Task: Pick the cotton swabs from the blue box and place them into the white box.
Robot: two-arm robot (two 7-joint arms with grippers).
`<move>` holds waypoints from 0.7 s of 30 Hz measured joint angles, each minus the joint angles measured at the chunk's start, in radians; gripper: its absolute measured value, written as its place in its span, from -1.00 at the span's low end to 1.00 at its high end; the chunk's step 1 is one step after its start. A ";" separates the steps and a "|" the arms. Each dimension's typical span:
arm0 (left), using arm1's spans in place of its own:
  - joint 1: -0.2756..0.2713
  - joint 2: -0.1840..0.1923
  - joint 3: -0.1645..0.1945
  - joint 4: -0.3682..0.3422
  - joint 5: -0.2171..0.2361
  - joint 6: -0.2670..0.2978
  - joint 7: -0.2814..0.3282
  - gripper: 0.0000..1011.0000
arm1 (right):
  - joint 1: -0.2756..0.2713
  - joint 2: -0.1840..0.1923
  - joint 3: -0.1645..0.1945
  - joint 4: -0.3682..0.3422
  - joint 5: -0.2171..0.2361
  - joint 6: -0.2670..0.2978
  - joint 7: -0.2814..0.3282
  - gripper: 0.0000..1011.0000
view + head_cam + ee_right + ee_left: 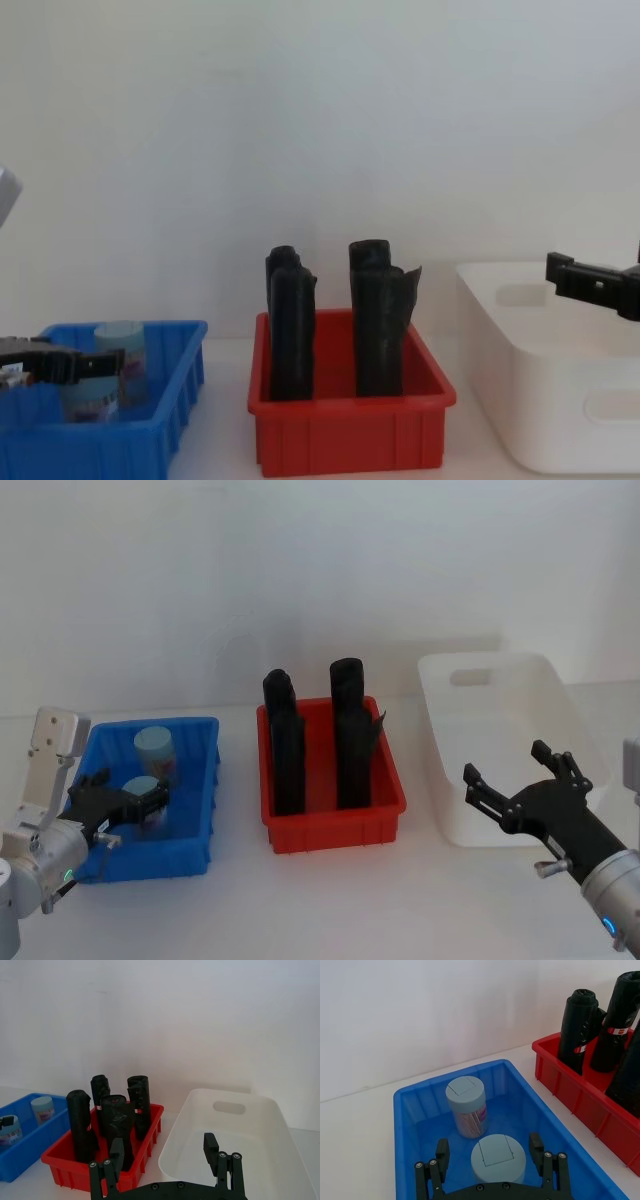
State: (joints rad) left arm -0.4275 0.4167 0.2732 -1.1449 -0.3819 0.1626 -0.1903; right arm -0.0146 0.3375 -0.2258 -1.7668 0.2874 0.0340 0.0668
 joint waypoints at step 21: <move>-0.052 -0.021 -0.010 0.120 -0.047 -0.025 -0.075 0.61 | 0.000 0.000 0.000 0.000 0.000 0.000 0.000 0.98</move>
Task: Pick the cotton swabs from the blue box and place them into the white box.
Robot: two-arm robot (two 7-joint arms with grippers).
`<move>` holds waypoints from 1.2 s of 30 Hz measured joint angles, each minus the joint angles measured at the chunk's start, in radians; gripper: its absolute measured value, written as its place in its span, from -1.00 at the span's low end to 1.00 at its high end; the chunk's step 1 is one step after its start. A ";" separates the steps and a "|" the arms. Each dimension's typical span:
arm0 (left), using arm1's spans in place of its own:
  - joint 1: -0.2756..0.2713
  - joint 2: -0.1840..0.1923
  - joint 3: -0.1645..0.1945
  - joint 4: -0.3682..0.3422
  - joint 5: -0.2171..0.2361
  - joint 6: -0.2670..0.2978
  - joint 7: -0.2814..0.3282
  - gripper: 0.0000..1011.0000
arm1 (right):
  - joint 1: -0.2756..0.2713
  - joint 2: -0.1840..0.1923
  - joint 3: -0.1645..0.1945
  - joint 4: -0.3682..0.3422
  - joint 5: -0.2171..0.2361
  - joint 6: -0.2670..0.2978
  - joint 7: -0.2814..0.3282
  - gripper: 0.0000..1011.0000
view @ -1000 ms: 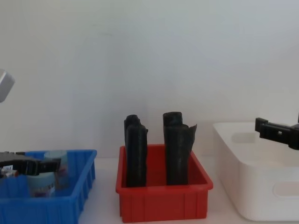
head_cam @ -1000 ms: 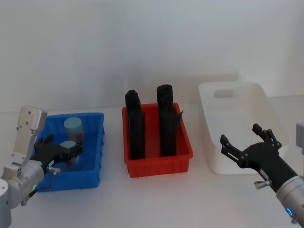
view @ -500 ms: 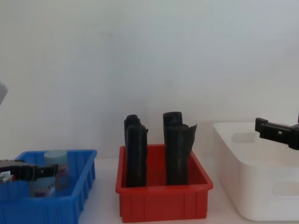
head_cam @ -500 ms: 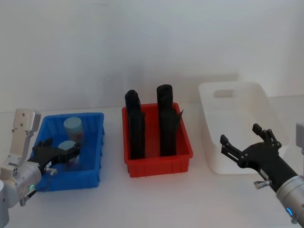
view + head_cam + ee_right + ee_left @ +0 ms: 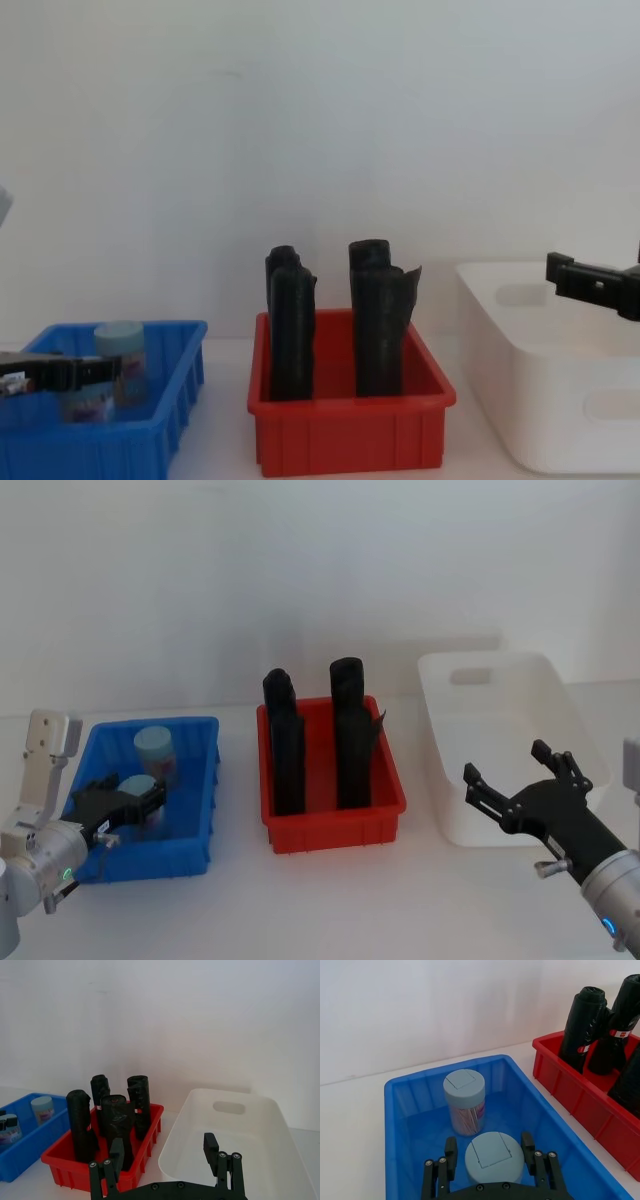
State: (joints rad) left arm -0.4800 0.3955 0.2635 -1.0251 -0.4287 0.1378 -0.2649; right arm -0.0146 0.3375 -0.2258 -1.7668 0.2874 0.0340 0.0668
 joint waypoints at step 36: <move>0.026 0.039 -0.013 -0.352 0.076 0.104 -0.061 0.31 | 0.000 0.000 0.000 0.000 0.000 0.000 0.000 0.98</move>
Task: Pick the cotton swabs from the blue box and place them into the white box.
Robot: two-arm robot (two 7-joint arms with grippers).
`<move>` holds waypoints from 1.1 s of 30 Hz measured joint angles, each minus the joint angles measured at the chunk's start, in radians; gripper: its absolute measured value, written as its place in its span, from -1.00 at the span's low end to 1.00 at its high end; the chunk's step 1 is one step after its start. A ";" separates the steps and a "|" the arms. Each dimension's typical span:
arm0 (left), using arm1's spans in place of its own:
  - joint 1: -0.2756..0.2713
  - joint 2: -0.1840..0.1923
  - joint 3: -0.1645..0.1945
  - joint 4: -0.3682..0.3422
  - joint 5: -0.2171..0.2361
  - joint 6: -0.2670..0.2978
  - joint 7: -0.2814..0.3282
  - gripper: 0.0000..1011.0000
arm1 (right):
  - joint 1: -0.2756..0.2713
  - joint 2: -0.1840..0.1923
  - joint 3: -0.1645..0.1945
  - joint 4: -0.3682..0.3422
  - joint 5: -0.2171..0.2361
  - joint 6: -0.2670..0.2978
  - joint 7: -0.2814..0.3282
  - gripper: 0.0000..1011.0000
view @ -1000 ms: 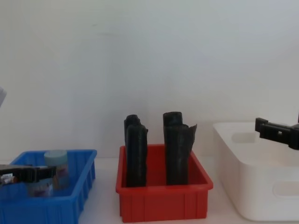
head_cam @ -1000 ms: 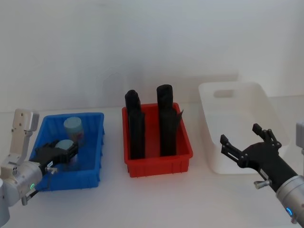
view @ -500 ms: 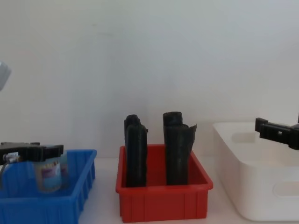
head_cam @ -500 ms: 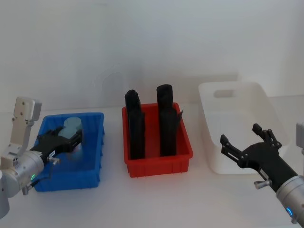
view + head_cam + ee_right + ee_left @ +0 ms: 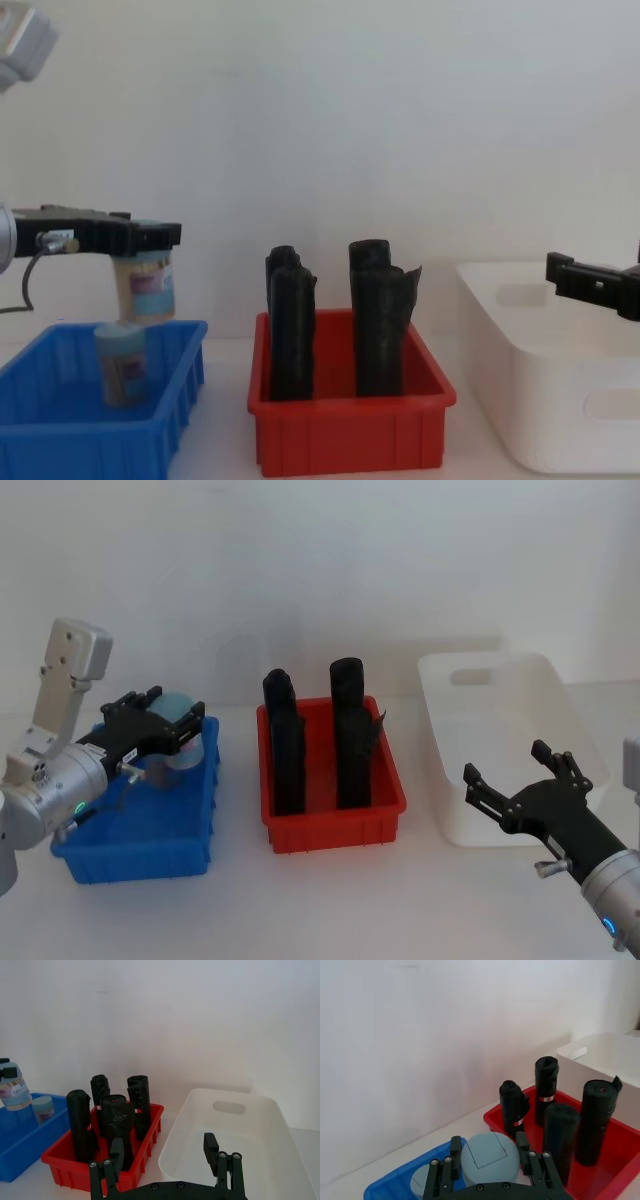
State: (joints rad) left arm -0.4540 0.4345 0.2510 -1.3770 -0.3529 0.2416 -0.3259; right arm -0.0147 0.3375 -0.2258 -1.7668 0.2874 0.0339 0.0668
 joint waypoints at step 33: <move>-0.044 -0.029 0.054 -0.198 -0.019 0.215 -0.255 0.31 | 0.000 0.000 0.000 0.000 0.000 0.000 0.000 0.98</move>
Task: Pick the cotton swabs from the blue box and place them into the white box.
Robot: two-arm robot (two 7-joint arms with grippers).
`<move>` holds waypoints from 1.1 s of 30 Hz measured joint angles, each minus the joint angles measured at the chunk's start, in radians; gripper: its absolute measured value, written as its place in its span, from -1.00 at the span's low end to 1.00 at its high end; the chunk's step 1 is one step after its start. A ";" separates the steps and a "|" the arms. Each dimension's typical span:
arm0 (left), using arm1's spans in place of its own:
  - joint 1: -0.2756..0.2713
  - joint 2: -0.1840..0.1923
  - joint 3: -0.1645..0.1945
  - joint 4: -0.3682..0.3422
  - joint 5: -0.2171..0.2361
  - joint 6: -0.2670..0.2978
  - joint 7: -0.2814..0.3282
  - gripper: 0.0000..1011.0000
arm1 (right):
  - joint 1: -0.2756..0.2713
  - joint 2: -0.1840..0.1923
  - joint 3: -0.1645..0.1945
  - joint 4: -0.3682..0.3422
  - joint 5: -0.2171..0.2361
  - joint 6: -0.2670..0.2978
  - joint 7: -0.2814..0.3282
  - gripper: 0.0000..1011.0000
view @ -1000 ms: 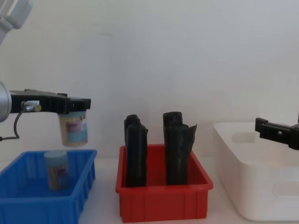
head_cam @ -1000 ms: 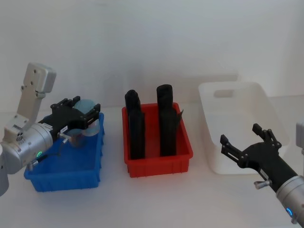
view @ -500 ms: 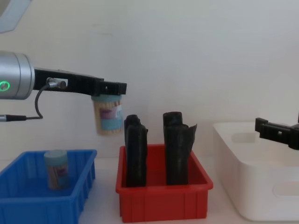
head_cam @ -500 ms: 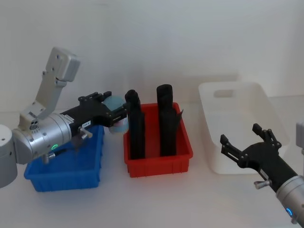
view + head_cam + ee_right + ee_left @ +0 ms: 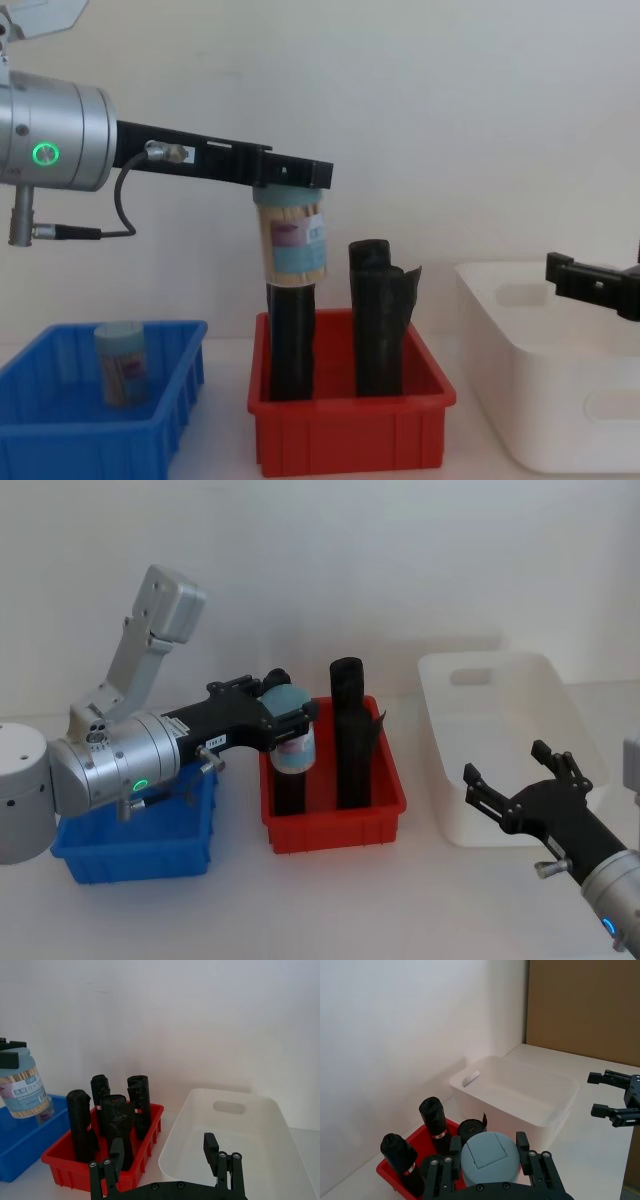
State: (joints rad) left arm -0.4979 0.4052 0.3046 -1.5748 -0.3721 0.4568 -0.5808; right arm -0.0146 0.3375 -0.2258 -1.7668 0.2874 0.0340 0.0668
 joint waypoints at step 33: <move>-0.011 -0.010 0.012 -0.016 -0.009 0.029 -0.041 0.31 | 0.087 -0.023 -0.042 -0.019 -0.115 0.094 0.252 0.98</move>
State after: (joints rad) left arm -0.5085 0.3950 0.3165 -1.5904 -0.3814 0.4862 -0.6216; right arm 0.0728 0.3140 -0.2681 -1.7860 0.1719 0.1281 0.3186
